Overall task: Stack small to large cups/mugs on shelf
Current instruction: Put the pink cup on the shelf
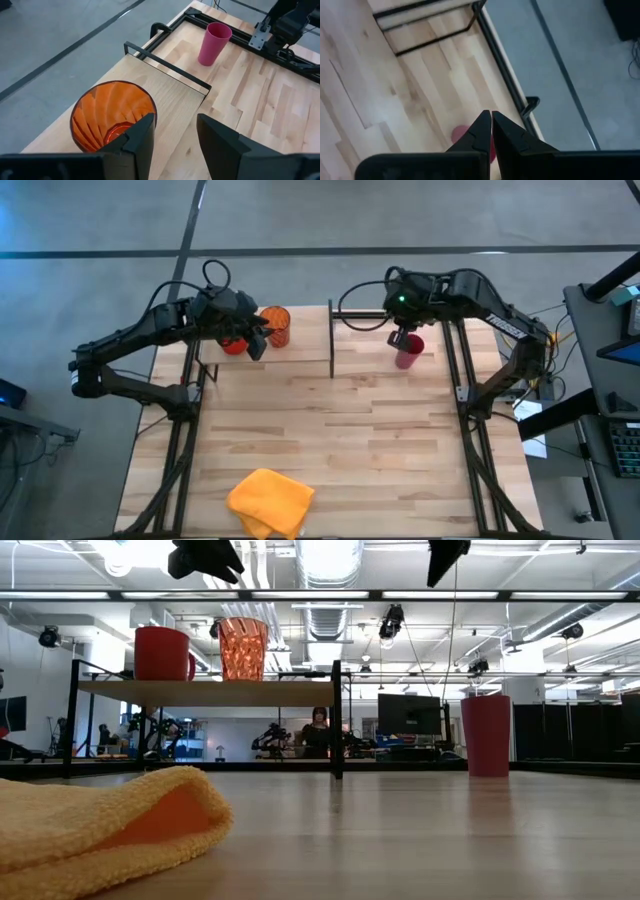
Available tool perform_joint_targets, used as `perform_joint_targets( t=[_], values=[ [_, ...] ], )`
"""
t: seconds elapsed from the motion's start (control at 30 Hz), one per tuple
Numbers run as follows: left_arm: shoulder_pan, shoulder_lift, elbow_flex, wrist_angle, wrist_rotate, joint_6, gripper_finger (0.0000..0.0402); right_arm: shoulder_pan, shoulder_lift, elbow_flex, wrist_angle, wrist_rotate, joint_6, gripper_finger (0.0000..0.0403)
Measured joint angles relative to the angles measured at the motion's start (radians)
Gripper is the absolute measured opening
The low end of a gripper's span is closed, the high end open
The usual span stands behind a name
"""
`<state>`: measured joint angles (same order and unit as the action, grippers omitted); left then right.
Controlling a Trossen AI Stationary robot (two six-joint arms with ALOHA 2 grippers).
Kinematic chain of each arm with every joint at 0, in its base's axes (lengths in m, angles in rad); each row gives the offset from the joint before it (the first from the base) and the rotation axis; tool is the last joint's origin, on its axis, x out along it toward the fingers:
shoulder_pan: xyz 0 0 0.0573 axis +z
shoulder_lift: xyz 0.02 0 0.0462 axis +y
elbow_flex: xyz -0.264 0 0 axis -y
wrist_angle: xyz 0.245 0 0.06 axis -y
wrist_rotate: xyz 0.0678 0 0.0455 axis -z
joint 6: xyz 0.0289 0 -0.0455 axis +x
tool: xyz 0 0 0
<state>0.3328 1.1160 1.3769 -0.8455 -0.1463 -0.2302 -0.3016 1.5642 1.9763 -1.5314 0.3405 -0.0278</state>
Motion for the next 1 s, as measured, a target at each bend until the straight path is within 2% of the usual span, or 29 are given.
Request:
perform_joint_targets(
  t=[0.57, 1.0],
  values=[
    [0.000, 0.000, 0.000, 0.000, 0.004, -0.003, 0.0135, 0.000, 0.001, 0.133, 0.004, 0.000, -0.009, 0.0009],
    [0.000, 0.000, 0.000, 0.000, 0.005, -0.003, 0.0135, 0.000, 0.001, 0.157, -0.005, -0.003, -0.060, 0.0009]
  ],
)
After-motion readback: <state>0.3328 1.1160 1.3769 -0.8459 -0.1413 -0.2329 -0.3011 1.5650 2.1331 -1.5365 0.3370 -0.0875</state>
